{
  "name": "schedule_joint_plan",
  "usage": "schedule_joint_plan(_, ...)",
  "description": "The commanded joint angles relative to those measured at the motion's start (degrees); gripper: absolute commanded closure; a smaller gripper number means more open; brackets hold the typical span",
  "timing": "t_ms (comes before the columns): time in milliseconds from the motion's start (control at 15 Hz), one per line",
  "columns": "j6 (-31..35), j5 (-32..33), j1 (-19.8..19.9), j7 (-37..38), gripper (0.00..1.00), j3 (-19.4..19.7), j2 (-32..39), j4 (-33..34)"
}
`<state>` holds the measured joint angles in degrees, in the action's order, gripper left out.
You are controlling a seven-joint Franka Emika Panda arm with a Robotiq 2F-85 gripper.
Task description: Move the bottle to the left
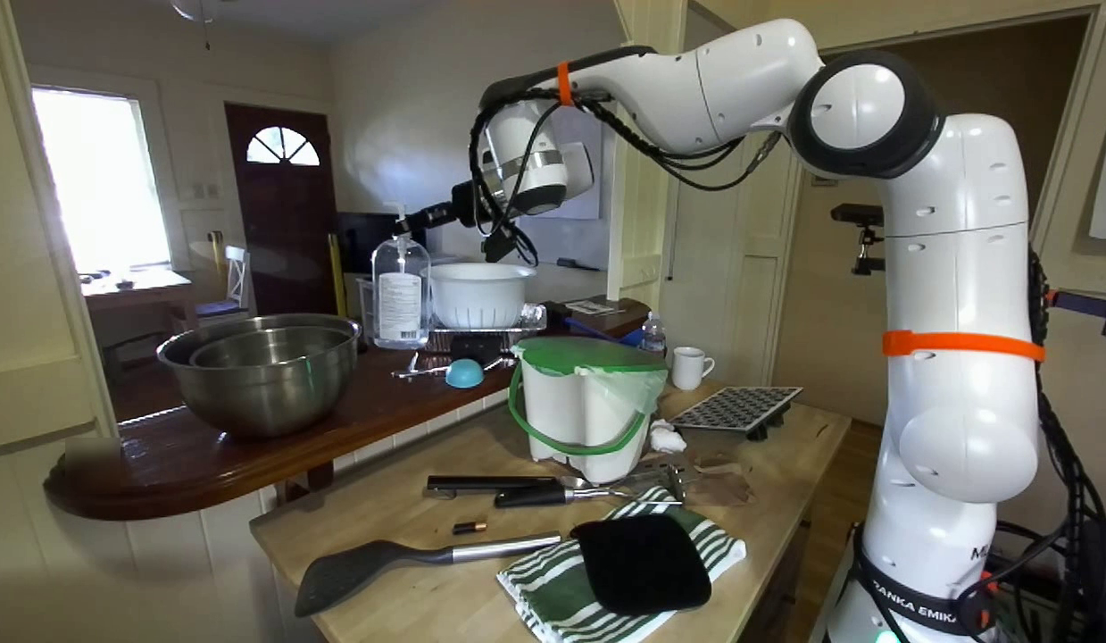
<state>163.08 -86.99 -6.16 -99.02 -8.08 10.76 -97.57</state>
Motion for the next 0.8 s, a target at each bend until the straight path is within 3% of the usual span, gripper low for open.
schedule_joint_plan(0,1.6,-6.0,0.1,-7.9,0.91,-0.5,2.6,3.4)
schedule_joint_plan(733,1.2,-23.2,-0.1,-27.6,0.91,0.0,4.8,3.9)
